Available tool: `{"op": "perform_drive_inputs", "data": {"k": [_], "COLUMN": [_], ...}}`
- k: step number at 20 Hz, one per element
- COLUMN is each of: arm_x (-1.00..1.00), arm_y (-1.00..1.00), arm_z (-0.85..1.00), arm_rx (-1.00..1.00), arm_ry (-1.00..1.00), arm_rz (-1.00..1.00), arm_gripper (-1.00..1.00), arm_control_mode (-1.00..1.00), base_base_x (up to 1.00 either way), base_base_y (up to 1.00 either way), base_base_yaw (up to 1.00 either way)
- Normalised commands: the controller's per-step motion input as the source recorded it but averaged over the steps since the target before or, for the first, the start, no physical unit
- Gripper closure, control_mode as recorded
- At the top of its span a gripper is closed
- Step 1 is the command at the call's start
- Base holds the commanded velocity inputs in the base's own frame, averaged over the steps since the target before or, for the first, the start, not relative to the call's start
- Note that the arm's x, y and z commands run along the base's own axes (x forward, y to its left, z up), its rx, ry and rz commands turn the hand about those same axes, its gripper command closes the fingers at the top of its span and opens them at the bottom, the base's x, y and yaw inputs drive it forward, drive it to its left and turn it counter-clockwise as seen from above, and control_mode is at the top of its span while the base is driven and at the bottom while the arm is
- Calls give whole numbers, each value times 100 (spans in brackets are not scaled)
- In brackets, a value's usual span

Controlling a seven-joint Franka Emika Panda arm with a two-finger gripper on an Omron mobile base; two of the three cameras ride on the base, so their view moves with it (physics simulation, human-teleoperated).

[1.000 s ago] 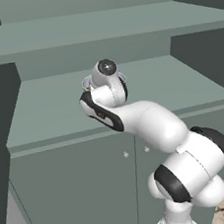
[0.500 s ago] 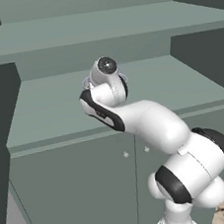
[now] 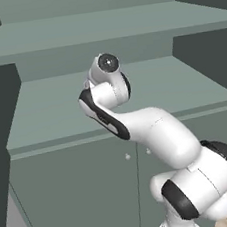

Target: Pick up the bowls on the counter and stack them on top of one another in the open cabinet. Place the smaller bowl on top of the larger bowl.

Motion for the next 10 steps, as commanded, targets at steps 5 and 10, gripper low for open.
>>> {"op": "perform_drive_inputs", "data": {"k": [5, 10], "arm_x": [-51, -69], "arm_y": [0, 0], "arm_z": [13, 0], "arm_rx": [0, 0], "arm_ry": [0, 0], "arm_rz": [0, 0], "arm_gripper": [-100, -100], "arm_control_mode": [-100, -100], "base_base_x": [0, 0], "base_base_y": [0, 0], "base_base_yaw": [0, 0]}}
